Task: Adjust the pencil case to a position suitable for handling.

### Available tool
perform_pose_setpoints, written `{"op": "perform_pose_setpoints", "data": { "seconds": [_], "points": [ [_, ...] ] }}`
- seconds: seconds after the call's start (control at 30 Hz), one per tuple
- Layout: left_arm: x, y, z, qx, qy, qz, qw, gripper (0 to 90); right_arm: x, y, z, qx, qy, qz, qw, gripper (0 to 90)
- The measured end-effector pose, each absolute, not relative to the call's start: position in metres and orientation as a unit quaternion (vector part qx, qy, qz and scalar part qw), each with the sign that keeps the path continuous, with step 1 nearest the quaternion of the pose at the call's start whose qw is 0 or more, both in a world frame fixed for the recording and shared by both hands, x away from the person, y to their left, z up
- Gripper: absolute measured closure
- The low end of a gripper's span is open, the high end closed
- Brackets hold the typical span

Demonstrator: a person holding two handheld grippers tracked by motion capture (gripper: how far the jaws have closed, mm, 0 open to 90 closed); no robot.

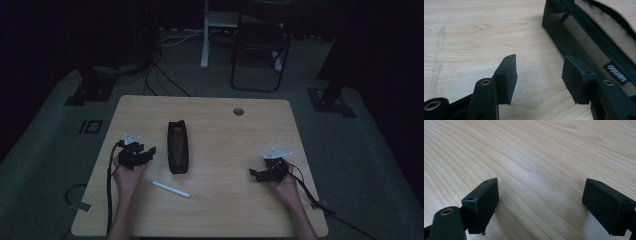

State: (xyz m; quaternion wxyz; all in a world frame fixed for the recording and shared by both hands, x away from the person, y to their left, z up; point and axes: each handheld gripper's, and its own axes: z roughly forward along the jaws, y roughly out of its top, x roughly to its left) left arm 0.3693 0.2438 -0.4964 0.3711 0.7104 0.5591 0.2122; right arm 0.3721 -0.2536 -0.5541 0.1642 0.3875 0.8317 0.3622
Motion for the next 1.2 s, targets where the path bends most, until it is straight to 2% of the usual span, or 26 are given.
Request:
{"op": "perform_pose_setpoints", "data": {
  "seconds": [0.4, 1.2],
  "points": [
    [0.352, 0.216, -0.474, 0.728, 0.528, 0.241, 0.365, 39.5, 0.371, -0.254, -0.554, 0.387, 0.832, 0.362, 0.164, 13.9],
    [0.321, 0.156, -0.470, 0.763, 0.481, 0.219, 0.372, 27.7, 0.371, -0.254, -0.554, 0.387, 0.832, 0.362, 0.165, 13.9]
  ]
}}
